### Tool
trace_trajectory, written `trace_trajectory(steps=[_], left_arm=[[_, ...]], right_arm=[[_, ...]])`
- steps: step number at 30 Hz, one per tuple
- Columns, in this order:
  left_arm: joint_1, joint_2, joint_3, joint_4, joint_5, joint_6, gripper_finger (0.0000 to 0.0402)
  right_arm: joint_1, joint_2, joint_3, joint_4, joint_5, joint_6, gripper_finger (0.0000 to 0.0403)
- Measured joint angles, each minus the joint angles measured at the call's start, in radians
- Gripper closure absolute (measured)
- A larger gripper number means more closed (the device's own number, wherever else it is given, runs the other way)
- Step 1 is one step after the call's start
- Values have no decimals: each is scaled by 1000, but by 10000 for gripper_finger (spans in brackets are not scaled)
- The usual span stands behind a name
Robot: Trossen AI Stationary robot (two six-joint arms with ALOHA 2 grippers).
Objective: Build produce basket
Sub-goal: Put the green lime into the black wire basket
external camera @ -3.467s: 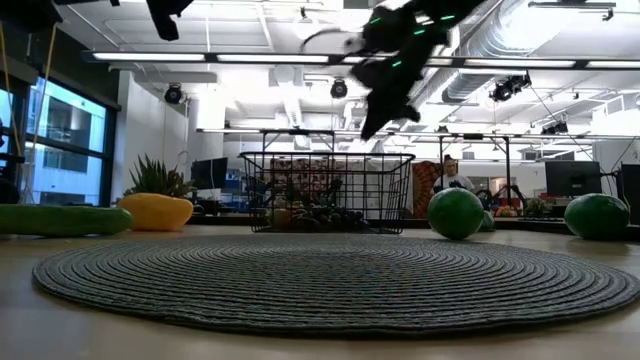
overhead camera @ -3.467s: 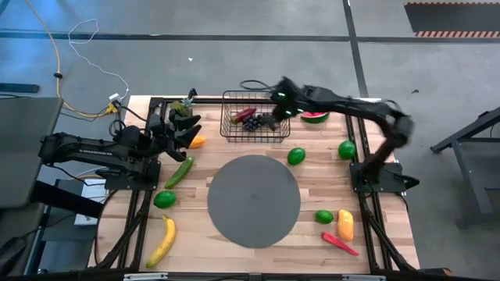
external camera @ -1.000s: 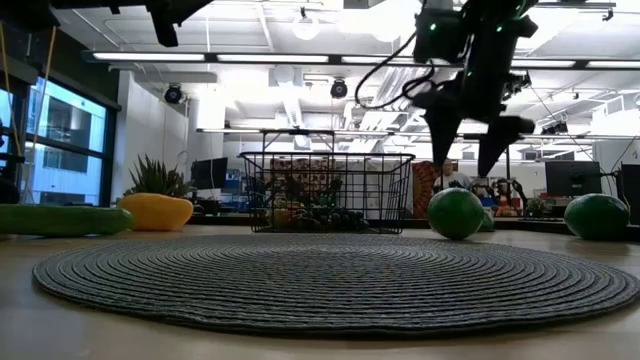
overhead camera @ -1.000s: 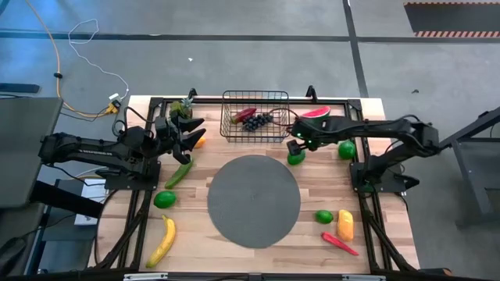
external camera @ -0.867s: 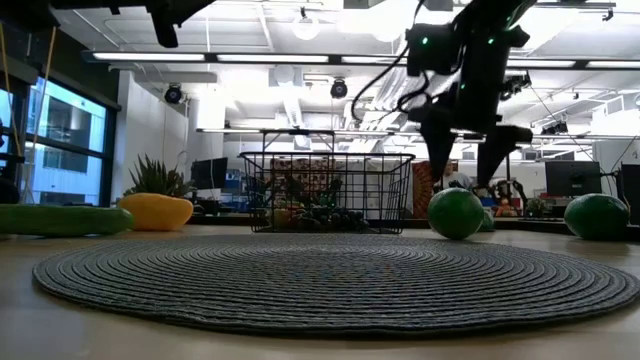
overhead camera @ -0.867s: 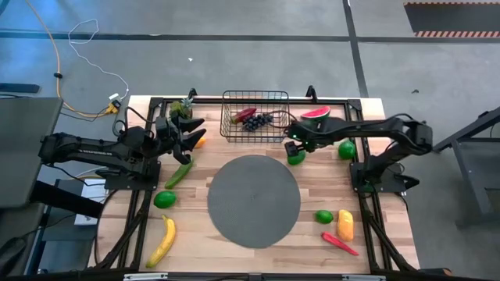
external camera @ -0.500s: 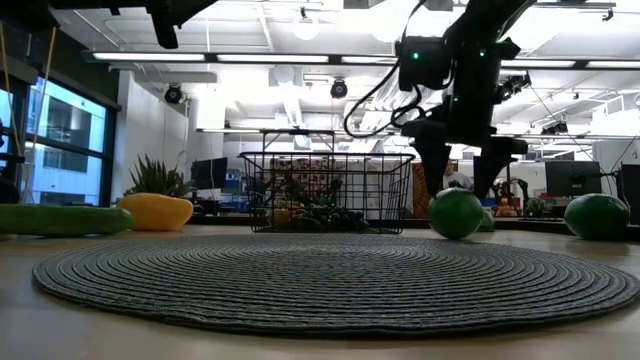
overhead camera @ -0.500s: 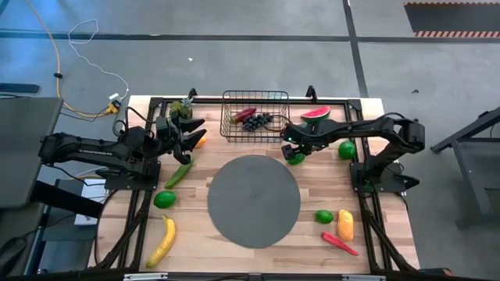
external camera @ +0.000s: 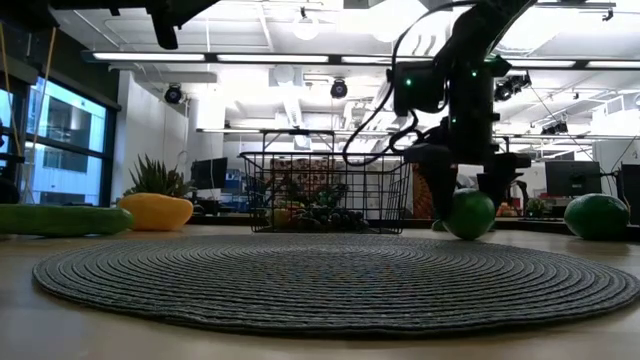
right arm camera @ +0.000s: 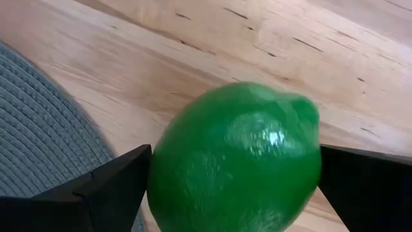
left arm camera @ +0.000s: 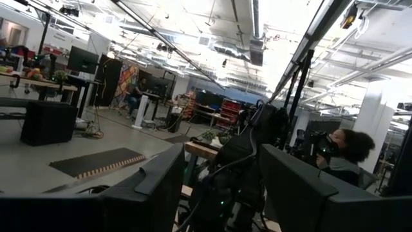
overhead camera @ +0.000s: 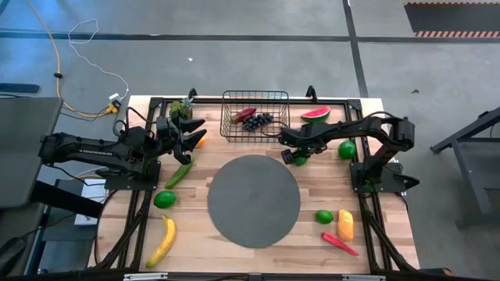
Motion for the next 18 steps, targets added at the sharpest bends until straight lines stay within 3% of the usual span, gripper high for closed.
trace_trajectory(steps=[18], left_arm=[[0, 0, 0, 0, -3, 0, 209]], right_arm=[[0, 0, 0, 24, 46, 43, 14]])
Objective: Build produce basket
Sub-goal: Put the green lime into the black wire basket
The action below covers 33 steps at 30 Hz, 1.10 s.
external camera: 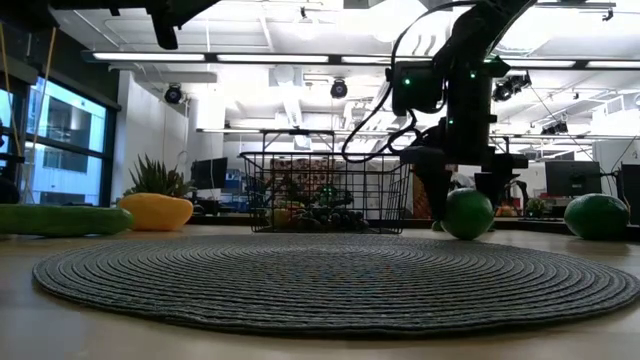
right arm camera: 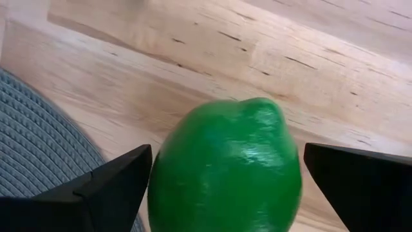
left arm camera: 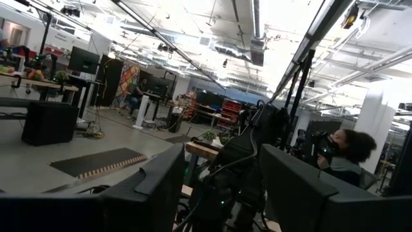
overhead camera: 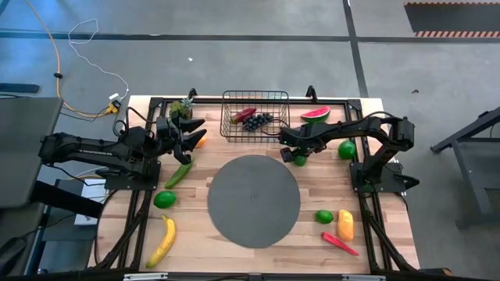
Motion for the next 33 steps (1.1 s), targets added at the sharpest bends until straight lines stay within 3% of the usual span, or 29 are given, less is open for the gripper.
trace_trajectory(steps=[5, 16, 22, 28, 33], left_arm=[[0, 0, 0, 0, 0, 0, 209], [0, 0, 0, 0, 0, -1, 209], [0, 0, 0, 0, 0, -1, 209], [0, 0, 0, -3, 0, -16, 209], [0, 0, 0, -24, -5, -17, 209]], right_arm=[[0, 0, 0, 0, -2, 4, 24], [0, -1, 0, -1, -10, 18, 86], [0, -17, 0, -70, -36, -141, 89], [29, -151, 0, -261, -16, -341, 90], [74, -305, 0, -321, -46, -424, 91]])
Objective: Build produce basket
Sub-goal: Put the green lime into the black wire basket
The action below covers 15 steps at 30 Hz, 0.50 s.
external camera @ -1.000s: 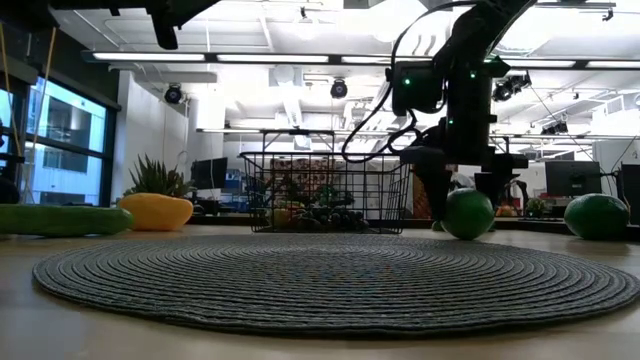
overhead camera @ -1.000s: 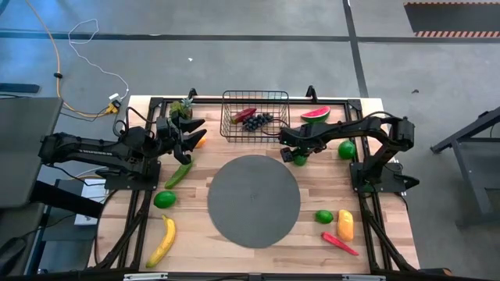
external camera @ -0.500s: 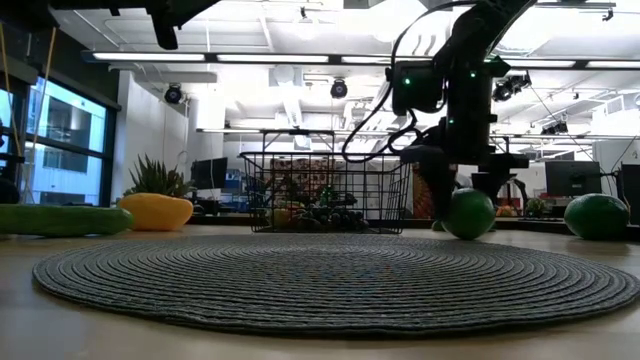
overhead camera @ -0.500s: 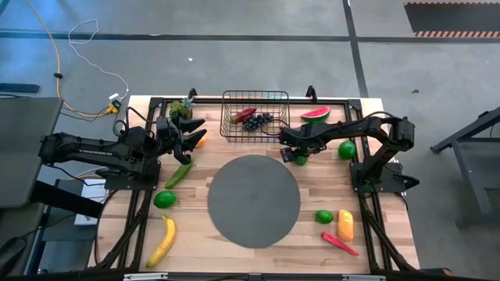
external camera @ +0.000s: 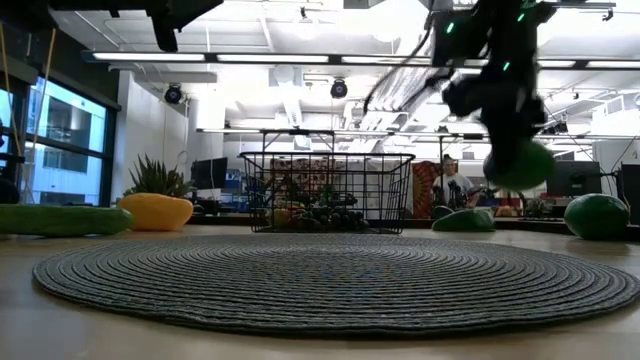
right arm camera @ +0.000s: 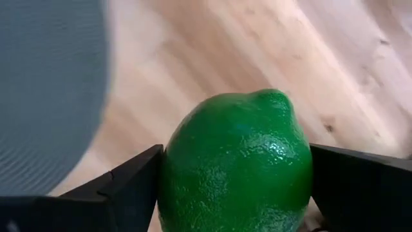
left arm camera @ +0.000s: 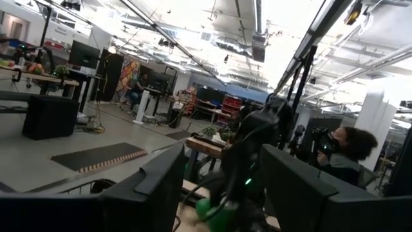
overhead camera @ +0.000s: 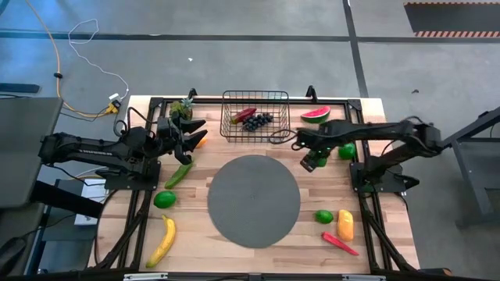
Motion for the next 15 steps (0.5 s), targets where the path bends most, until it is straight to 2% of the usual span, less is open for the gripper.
trace_trajectory(steps=[5, 9, 12, 15], left_arm=[[0, 0, 0, -6, -18, -3, 209], [0, 0, 0, -6, -18, -3, 209], [0, 0, 0, -6, -18, -3, 209], [0, 0, 0, -6, -18, -3, 209]], right_arm=[[49, -120, -17, 15, -48, -11, 91], [85, -214, -168, 104, -124, 62, 91], [111, -293, -295, 262, -189, 176, 91], [140, -376, -380, 531, -195, 261, 91]])
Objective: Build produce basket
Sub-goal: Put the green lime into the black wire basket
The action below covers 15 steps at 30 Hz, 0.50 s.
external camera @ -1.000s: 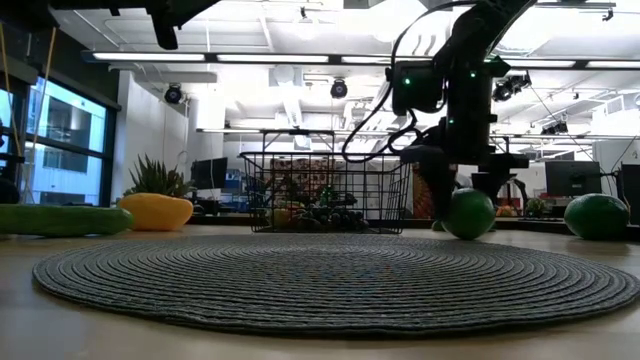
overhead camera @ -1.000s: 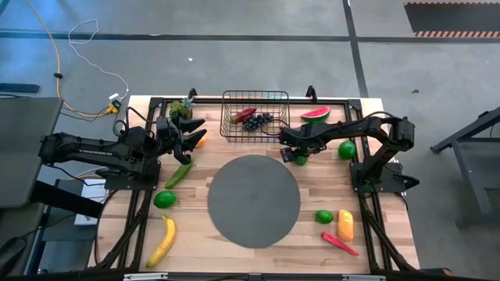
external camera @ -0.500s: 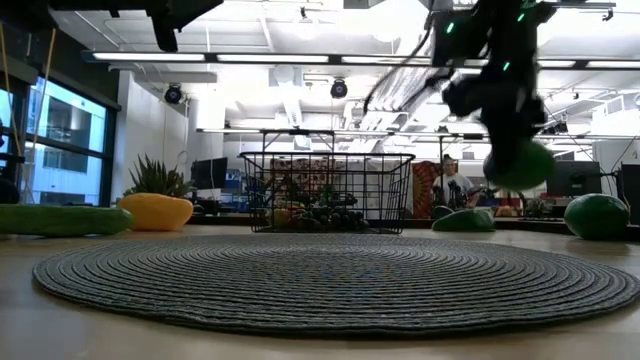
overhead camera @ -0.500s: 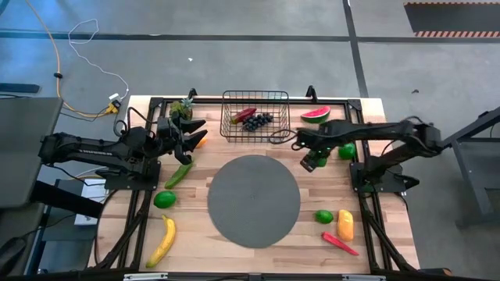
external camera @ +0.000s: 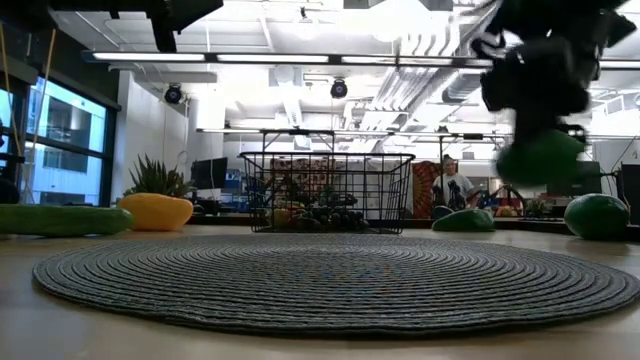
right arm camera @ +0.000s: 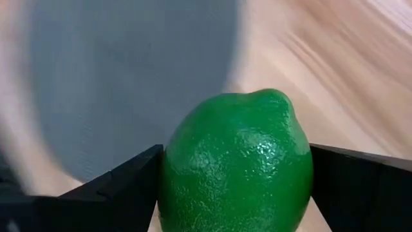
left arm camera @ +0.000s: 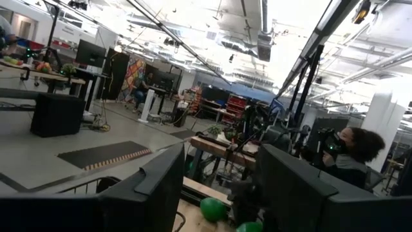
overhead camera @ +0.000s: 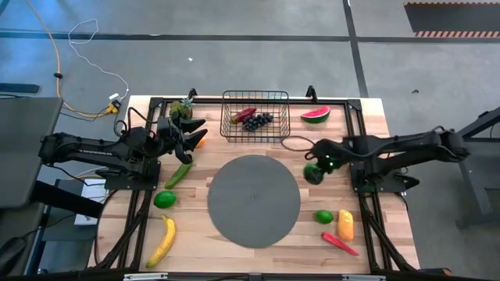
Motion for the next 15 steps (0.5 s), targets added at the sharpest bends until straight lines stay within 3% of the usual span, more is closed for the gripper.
trace_trajectory(steps=[4, 7, 10, 15], left_arm=[[0, 0, 0, 0, 0, -43, 209], [0, 0, 1, 21, 2, -123, 209], [0, 0, 29, 11, 64, -155, 209], [-2, 16, 123, -127, 187, -96, 209]], right_arm=[[-2, -44, -39, 405, 67, -4, 91], [-22, -34, -17, 602, 118, -130, 91], [-41, -22, 51, 661, 136, -305, 91], [-49, -6, 175, 606, 137, -524, 91]])
